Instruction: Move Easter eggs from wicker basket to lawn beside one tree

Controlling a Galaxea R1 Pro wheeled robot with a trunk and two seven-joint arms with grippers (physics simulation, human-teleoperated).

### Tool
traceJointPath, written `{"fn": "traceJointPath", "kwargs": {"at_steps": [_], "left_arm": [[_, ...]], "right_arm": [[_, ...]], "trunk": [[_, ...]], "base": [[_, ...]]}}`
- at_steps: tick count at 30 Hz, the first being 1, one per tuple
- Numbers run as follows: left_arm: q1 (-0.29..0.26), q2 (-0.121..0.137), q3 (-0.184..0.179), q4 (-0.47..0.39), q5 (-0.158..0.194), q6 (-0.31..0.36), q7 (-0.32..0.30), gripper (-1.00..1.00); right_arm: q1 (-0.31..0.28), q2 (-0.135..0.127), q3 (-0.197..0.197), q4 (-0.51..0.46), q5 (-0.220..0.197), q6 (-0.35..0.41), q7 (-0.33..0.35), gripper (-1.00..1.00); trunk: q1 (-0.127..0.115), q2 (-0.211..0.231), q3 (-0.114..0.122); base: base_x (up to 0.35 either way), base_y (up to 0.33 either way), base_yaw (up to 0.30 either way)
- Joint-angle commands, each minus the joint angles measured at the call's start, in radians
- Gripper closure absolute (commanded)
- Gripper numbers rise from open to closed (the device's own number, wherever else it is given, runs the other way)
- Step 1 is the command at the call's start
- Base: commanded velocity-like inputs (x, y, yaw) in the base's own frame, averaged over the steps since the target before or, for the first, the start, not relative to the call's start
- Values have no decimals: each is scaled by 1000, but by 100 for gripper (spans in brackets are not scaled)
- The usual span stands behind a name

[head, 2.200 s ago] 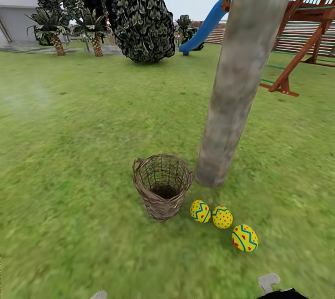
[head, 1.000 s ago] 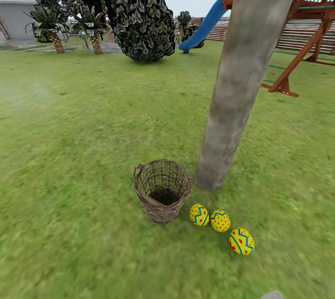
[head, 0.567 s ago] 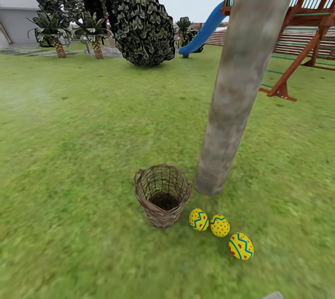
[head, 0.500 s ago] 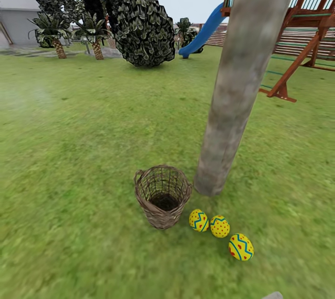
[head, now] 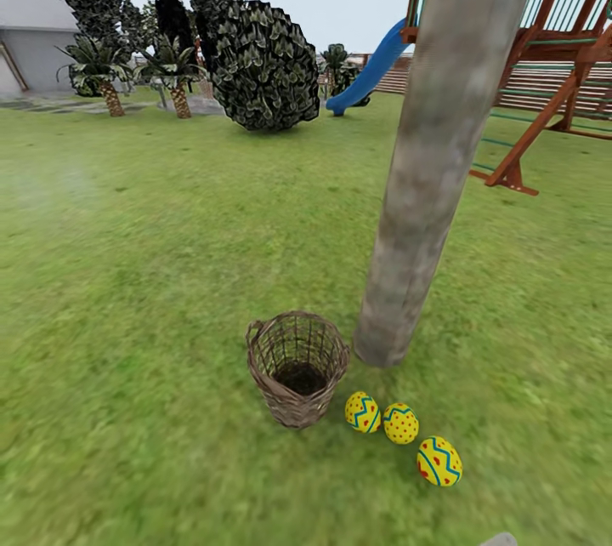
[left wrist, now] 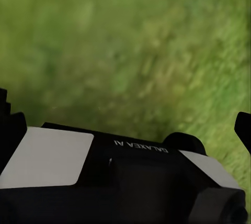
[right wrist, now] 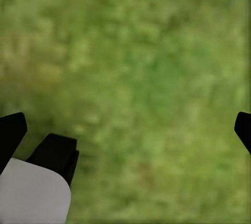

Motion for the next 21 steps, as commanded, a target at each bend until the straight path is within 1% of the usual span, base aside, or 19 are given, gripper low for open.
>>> {"fn": "traceJointPath", "kwargs": {"at_steps": [1,10,12,14,15,17,18,19,21], "left_arm": [[0,0,-8,2,11,5,-5,-100],[0,3,-8,2,11,5,-5,-100],[0,4,-8,2,11,5,-6,-100],[0,15,-8,2,10,5,-6,-100],[0,31,-8,2,9,5,-7,-100],[0,51,-8,2,9,5,-7,-100],[0,56,-8,2,9,5,-7,-100],[0,60,-8,2,9,5,-7,-100],[0,60,-8,2,9,5,-7,-100]], "right_arm": [[0,0,-8,1,7,-2,3,-100],[0,0,-8,1,8,-2,3,-100],[0,0,-8,0,14,-1,2,-100],[0,0,-6,-1,23,1,1,-100],[0,0,-6,2,21,5,1,-100],[12,0,-5,22,22,7,2,-100],[20,2,-5,31,21,6,3,-100],[34,10,-5,38,21,7,3,-100],[56,30,-5,43,19,8,3,-100]], "trunk": [[0,0,1],[0,0,16],[0,0,18],[0,0,19],[0,0,19],[0,0,19],[0,0,19],[0,0,19],[0,0,19]], "base": [[0,0,0],[0,0,3],[0,0,45],[0,0,16],[0,0,5],[0,0,2],[0,0,1],[0,0,0],[0,0,0]]}}
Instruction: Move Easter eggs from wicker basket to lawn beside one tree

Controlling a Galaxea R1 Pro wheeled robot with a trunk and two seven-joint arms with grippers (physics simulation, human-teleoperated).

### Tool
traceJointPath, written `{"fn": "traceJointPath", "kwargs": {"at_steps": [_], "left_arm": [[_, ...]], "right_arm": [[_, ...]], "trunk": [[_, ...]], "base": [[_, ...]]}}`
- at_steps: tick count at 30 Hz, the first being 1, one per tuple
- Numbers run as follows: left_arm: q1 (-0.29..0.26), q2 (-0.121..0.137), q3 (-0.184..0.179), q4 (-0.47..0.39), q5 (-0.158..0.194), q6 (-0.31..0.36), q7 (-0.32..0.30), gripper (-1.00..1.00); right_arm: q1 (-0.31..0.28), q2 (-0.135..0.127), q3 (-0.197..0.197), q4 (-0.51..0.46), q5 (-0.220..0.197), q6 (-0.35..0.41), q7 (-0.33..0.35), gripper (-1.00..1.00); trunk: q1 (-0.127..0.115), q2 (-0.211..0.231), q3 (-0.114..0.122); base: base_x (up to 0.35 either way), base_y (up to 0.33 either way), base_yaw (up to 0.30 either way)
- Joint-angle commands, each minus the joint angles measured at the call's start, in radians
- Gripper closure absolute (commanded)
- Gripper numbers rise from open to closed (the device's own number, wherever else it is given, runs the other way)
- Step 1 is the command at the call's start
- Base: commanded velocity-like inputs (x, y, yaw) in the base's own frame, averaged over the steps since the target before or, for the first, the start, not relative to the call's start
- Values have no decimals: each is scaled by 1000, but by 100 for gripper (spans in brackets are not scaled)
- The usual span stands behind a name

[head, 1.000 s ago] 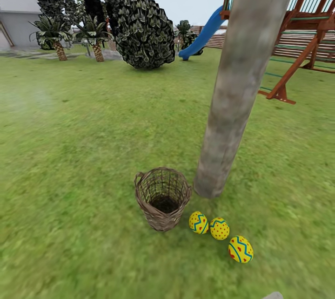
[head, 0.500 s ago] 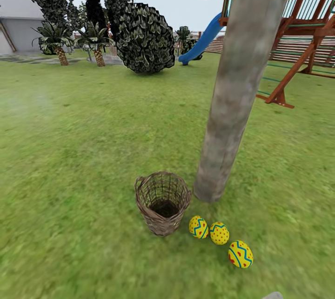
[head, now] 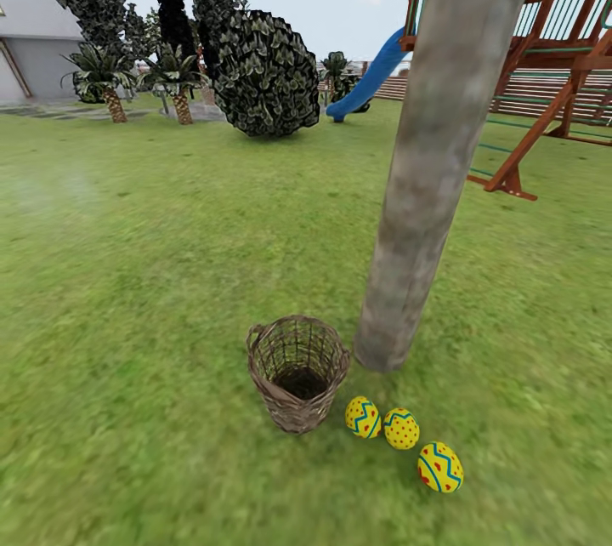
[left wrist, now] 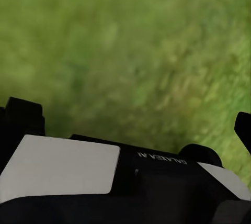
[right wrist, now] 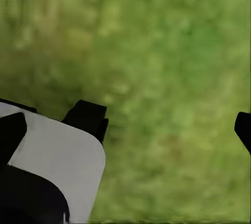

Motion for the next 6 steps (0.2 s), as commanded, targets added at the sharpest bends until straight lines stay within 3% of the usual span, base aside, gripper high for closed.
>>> {"fn": "traceJointPath", "kwargs": {"at_steps": [1,6], "left_arm": [[-1,0,-8,2,11,5,-5,-100],[-1,1,-8,2,11,5,-5,-100]], "right_arm": [[13,14,-9,5,7,-5,1,-100],[33,64,-9,7,7,-6,1,-100]], "trunk": [[0,0,-1],[0,0,-1]], "base": [[0,0,0],[0,0,0]]}}
